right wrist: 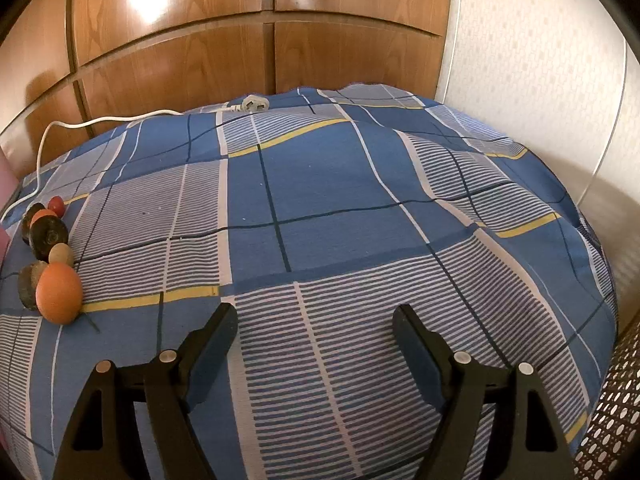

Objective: Organize fruits
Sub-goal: 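Carry the carrot into the tray and open the left gripper, then move the right tool to the small potato and close on it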

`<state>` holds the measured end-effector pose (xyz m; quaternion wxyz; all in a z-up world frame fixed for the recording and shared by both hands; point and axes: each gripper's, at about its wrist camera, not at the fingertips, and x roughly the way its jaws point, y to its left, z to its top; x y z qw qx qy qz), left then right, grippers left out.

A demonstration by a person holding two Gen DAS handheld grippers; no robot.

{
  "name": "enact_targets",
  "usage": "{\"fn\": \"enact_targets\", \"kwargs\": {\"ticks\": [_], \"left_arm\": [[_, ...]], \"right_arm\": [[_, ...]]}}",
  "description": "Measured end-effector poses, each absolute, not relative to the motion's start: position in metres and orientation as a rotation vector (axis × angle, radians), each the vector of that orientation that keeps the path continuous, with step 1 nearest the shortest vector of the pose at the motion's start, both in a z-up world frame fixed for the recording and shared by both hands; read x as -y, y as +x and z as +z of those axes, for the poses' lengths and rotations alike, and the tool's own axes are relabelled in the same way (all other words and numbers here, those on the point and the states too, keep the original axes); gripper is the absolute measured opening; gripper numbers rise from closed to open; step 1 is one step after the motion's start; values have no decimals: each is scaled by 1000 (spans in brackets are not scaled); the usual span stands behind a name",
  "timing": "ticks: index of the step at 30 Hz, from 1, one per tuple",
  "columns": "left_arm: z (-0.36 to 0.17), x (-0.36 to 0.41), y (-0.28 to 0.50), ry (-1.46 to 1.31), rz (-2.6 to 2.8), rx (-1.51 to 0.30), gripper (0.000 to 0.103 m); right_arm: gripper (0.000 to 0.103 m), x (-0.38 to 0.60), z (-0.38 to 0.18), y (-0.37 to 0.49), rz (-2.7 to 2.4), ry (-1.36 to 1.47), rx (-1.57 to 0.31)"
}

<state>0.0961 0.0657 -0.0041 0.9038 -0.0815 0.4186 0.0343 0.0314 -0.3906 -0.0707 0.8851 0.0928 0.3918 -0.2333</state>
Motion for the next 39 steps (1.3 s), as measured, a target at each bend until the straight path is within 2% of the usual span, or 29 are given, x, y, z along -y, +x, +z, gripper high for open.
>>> {"fn": "enact_targets", "kwargs": {"ticks": [1,3,4,5,10,16,21,31,39], "left_arm": [[-6,-68,98,-175,81,-867,23],[-7,-69,98,-180,83,-866,35],[-7,-70,97,-183,92,-863,47],[-7,-71,94,-188,104,-852,53],[-5,-66,85,-193,100,-838,54],[-4,-49,62,-160,64,-811,67],[-12,-32,48,-120,32,-824,67],[-14,-26,39,-125,20,-827,70],[-12,-29,37,-134,26,-826,71]], "right_arm": [[81,391,-71,32,-485,193,-815],[81,390,-71,31,-486,192,-814],[81,391,-71,31,-486,192,-814],[81,390,-71,32,-487,191,-814],[82,390,-71,32,-491,192,-812],[83,390,-72,32,-491,191,-813],[83,388,-65,39,-504,185,-854],[83,317,-16,52,-363,6,-695],[83,307,-13,59,-327,10,-700]]}}
